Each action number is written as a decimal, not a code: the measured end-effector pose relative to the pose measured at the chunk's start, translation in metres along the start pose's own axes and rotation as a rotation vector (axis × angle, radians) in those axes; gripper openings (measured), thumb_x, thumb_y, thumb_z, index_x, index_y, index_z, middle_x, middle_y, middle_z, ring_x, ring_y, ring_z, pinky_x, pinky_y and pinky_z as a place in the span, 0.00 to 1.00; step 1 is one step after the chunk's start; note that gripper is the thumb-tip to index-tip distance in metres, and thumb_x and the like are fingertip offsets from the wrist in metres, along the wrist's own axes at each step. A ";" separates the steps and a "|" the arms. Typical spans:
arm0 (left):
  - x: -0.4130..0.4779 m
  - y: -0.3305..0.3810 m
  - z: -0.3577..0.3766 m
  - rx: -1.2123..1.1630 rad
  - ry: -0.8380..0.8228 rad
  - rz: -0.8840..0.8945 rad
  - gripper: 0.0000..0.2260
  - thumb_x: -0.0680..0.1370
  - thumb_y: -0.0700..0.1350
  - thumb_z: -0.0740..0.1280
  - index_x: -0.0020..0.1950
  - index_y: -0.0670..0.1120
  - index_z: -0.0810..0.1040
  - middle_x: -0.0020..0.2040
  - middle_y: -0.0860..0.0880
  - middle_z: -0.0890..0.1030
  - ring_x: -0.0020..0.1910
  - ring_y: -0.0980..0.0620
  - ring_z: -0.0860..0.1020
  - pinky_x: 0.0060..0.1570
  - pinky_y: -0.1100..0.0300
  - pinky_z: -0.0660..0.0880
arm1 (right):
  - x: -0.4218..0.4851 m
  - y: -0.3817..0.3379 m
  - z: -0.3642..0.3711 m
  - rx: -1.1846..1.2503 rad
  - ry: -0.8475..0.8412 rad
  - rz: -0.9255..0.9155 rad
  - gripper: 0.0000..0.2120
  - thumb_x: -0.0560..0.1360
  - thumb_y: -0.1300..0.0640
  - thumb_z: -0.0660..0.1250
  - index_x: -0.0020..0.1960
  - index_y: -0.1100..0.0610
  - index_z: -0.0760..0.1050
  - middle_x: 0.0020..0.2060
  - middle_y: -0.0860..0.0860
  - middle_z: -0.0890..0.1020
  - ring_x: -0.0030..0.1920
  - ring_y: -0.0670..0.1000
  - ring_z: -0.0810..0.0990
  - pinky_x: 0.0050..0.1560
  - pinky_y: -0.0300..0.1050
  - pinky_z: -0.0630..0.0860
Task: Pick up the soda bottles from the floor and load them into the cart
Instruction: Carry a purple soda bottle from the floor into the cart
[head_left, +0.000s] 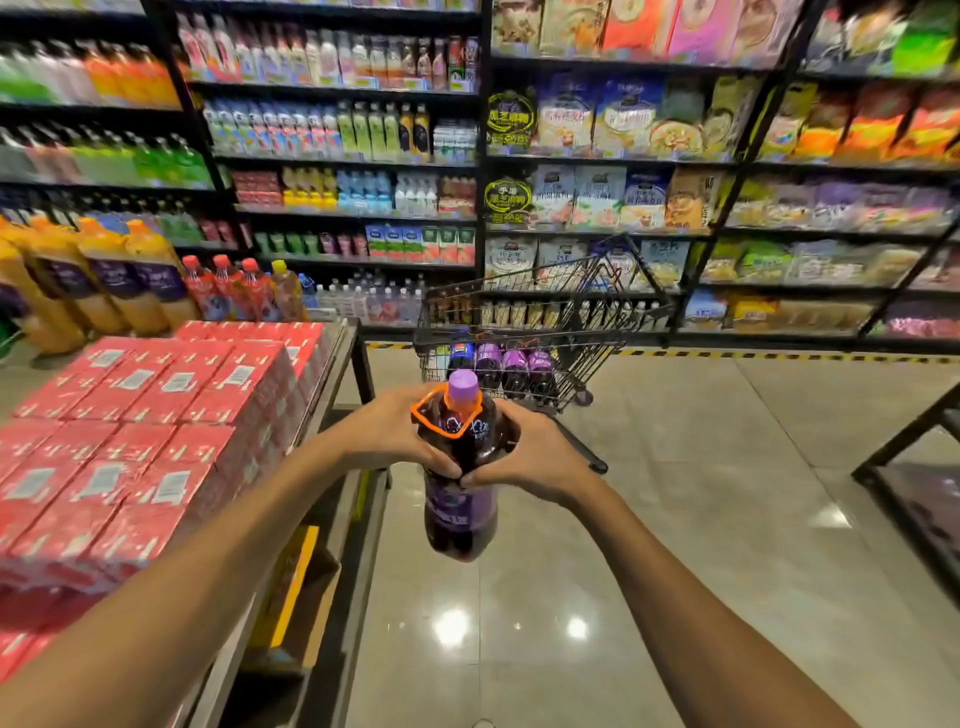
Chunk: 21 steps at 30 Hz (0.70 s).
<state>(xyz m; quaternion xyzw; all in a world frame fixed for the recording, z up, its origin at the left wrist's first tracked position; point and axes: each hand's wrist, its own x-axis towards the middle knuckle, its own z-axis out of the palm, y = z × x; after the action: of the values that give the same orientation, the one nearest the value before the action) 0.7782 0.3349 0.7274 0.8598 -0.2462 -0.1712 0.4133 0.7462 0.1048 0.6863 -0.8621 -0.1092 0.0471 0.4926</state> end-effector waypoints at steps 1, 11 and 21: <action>0.012 -0.002 -0.004 -0.003 -0.001 -0.005 0.35 0.64 0.45 0.85 0.66 0.59 0.75 0.58 0.60 0.84 0.59 0.62 0.80 0.64 0.58 0.75 | 0.011 0.004 -0.005 -0.004 -0.004 0.002 0.42 0.54 0.45 0.87 0.66 0.46 0.78 0.55 0.43 0.86 0.56 0.45 0.84 0.61 0.54 0.82; 0.122 -0.013 -0.049 0.038 0.026 0.025 0.36 0.62 0.46 0.85 0.67 0.59 0.75 0.59 0.60 0.83 0.60 0.62 0.80 0.64 0.56 0.76 | 0.114 0.027 -0.055 -0.010 0.024 -0.020 0.43 0.55 0.44 0.86 0.68 0.45 0.76 0.56 0.42 0.85 0.57 0.44 0.84 0.62 0.53 0.81; 0.224 -0.051 -0.091 0.048 -0.006 0.050 0.37 0.61 0.53 0.86 0.67 0.61 0.75 0.60 0.61 0.83 0.60 0.61 0.80 0.66 0.50 0.77 | 0.212 0.053 -0.078 0.000 0.054 0.027 0.41 0.54 0.44 0.87 0.65 0.45 0.78 0.55 0.42 0.86 0.58 0.44 0.84 0.63 0.54 0.81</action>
<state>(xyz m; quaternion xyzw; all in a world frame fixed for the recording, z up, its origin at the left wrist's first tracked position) 1.0216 0.2930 0.7208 0.8625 -0.2730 -0.1572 0.3960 0.9739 0.0634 0.6865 -0.8646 -0.0844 0.0305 0.4944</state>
